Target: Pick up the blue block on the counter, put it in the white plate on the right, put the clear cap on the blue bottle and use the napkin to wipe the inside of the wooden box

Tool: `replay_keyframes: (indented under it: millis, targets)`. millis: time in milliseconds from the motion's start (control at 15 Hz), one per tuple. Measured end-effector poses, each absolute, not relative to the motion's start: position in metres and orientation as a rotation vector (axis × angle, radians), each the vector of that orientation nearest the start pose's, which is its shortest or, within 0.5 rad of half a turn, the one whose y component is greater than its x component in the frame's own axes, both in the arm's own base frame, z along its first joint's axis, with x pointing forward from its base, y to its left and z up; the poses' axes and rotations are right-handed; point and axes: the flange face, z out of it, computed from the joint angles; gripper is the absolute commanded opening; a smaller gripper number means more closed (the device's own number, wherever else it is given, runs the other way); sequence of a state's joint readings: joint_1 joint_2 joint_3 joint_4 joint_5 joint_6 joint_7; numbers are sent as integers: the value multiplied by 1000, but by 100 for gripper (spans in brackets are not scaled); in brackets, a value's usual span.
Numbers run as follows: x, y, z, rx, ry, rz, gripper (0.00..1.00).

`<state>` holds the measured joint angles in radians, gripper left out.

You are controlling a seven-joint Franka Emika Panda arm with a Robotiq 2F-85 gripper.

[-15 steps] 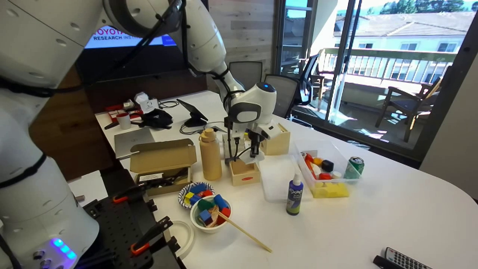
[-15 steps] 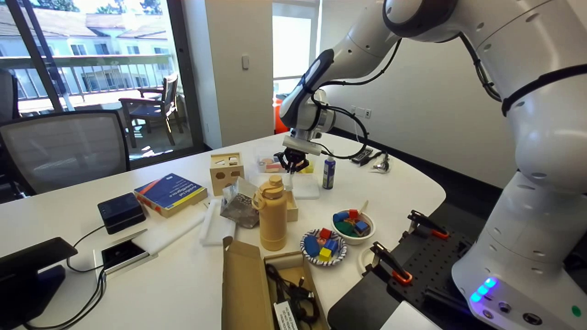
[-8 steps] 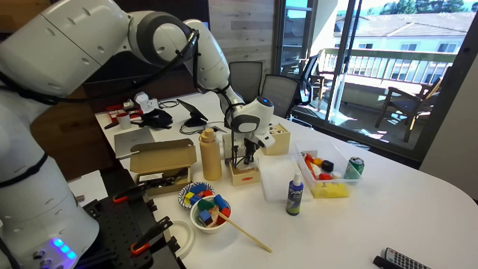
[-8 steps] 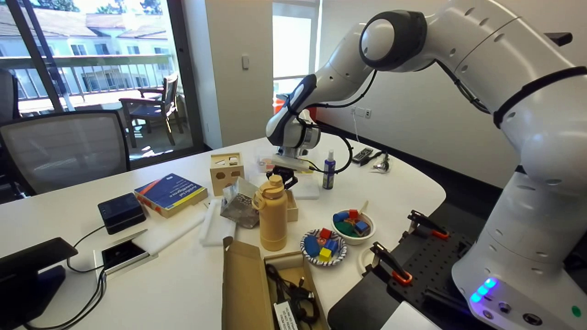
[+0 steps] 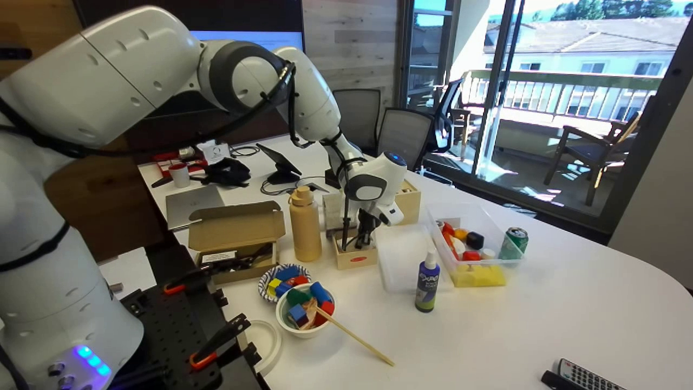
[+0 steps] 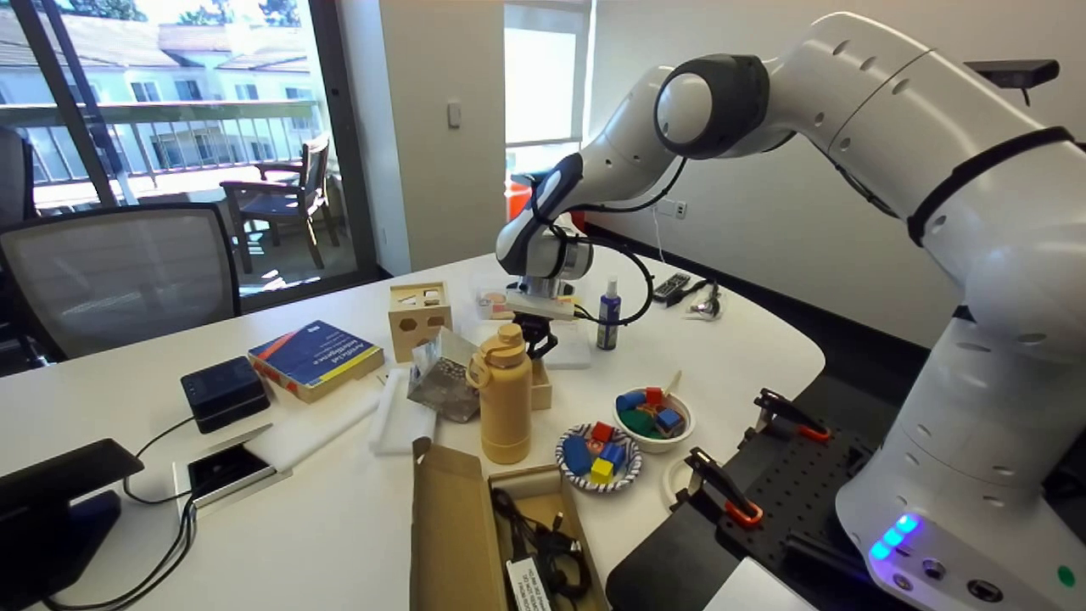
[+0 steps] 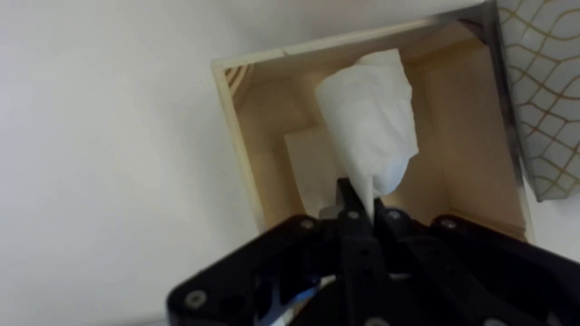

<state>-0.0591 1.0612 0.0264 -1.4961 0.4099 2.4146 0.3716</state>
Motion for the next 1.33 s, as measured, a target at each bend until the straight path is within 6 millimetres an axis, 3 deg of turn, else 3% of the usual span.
replay_keyframes:
  millis: [267,933,1133,1333]
  targets:
    - [675,-30,22,-2679,1088,240,1]
    - [688,3,5,-2619,1001,223,1]
    - [683,-1,3,-2630,992,316,1]
    - [678,-18,-1,-2648,1039,354,1]
